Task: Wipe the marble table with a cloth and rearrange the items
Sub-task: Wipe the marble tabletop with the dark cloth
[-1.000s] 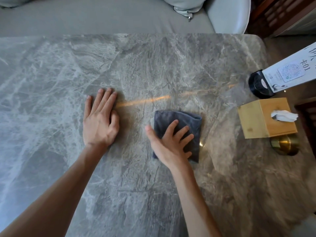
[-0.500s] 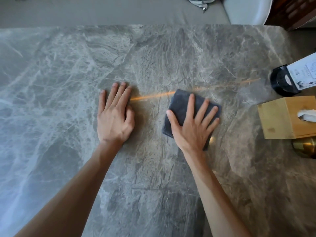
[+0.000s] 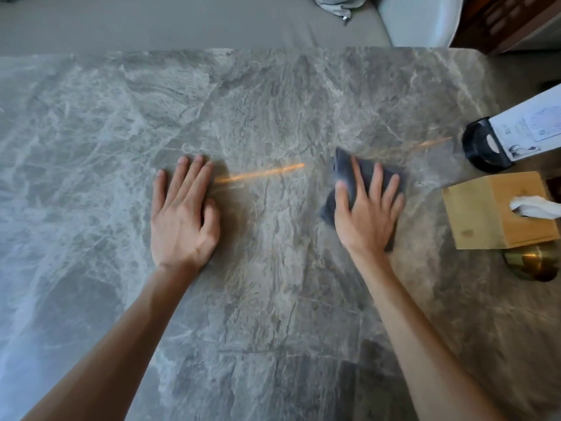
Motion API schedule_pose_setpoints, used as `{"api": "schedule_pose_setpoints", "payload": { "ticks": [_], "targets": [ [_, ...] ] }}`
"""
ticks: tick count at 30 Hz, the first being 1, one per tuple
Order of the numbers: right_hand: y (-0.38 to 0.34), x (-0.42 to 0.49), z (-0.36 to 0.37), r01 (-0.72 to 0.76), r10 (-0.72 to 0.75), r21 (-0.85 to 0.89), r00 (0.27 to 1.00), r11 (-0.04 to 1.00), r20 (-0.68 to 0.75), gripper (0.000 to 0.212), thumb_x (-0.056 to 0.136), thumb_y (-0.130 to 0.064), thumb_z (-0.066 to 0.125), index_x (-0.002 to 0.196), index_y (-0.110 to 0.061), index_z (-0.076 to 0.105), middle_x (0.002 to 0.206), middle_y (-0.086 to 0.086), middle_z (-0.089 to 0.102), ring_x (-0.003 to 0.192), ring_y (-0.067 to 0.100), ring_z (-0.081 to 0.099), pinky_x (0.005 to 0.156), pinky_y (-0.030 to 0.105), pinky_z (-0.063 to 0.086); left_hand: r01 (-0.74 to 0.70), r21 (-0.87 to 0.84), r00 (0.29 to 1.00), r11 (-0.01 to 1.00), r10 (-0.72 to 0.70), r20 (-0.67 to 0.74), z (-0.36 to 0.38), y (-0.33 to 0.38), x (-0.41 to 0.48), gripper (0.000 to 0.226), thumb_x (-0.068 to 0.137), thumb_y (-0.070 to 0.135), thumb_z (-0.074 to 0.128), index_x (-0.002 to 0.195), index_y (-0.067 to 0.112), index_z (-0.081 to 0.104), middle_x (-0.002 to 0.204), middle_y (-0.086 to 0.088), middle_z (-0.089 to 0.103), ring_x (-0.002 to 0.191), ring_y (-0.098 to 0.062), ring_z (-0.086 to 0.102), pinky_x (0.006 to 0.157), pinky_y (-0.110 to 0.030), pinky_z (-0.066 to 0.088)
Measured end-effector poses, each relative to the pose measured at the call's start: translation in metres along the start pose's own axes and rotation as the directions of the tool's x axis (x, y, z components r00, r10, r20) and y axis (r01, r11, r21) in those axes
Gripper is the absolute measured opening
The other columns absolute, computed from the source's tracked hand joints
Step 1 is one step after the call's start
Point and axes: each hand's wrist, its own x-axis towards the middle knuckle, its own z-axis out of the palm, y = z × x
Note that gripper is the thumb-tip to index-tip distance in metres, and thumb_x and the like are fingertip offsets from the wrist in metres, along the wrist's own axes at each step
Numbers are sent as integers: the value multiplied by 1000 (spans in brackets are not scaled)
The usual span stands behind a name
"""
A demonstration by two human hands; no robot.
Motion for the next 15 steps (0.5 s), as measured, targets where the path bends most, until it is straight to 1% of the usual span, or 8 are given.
{"api": "schedule_pose_setpoints", "payload": {
  "ticks": [2, 4, 6, 8, 9, 10, 13, 15],
  "targets": [
    [-44, 13, 8, 80, -80, 40, 997, 996, -9, 58, 95, -58, 22, 150, -39, 27, 161, 4, 22, 149, 34, 12, 119, 55, 9, 5, 7, 1000, 1000, -5, 3, 0, -2, 0, 59, 91, 26, 31, 149, 18, 37, 159, 4, 31, 152, -12, 14, 124, -45, 7],
    [-76, -11, 9, 292, -292, 36, 956, 956, -17, 55, 97, -55, 26, 149, -39, 29, 161, 4, 24, 149, 33, 14, 120, 53, 10, 3, 2, 1000, 1000, -3, 10, 0, -2, 0, 59, 92, 26, 30, 150, 18, 36, 159, 3, 31, 152, -13, 15, 124, -46, 7],
    [-72, -61, 4, 534, -535, 41, 844, 845, 30, 53, 99, -53, 29, 150, -40, 27, 162, 2, 20, 151, 29, 10, 121, 50, 11, -3, 0, 1000, 1000, 3, 20, -1, -2, -1, 60, 92, 26, 30, 150, 18, 35, 159, 2, 31, 152, -14, 15, 124, -47, 8],
    [-34, -102, -6, 654, -654, 50, 744, 755, 135, 54, 99, -51, 32, 151, -40, 23, 163, 0, 15, 152, 25, 4, 121, 49, 12, -7, 15, 999, 1000, 6, 34, -3, -1, -3, 60, 91, 26, 30, 151, 18, 35, 160, 2, 29, 152, -14, 14, 124, -47, 7],
    [-8, -110, -10, 656, -652, 40, 739, 754, 170, 55, 99, -51, 31, 151, -40, 21, 163, -1, 12, 152, 24, 3, 120, 50, 13, -9, 29, 999, 1000, 7, 44, -4, -1, -3, 60, 91, 26, 30, 151, 18, 34, 161, 2, 28, 152, -14, 13, 124, -47, 7],
    [17, -104, -13, 615, -606, 16, 773, 789, 189, 55, 99, -52, 28, 152, -40, 18, 164, -1, 11, 152, 24, 2, 120, 52, 14, -8, 42, 999, 999, 6, 53, -3, -1, -3, 60, 91, 27, 30, 151, 18, 34, 161, 2, 26, 152, -14, 12, 124, -47, 6],
    [42, -35, -13, 241, -235, -76, 969, 968, 82, 55, 99, -52, 18, 152, -39, 18, 163, 1, 16, 151, 28, 10, 118, 54, 17, 5, 59, 998, 998, -8, 60, -3, 1, -1, 60, 91, 28, 30, 151, 19, 33, 162, 1, 25, 153, -15, 10, 124, -47, 4],
    [-3, 9, -9, 59, -58, -52, 998, 997, 14, 56, 98, -54, 17, 151, -37, 21, 160, 4, 22, 148, 31, 15, 117, 56, 17, 4, 59, 998, 998, -8, 63, -2, 3, 0, 61, 91, 28, 31, 151, 20, 32, 162, 1, 25, 153, -15, 10, 124, -47, 5]
  ]
}}
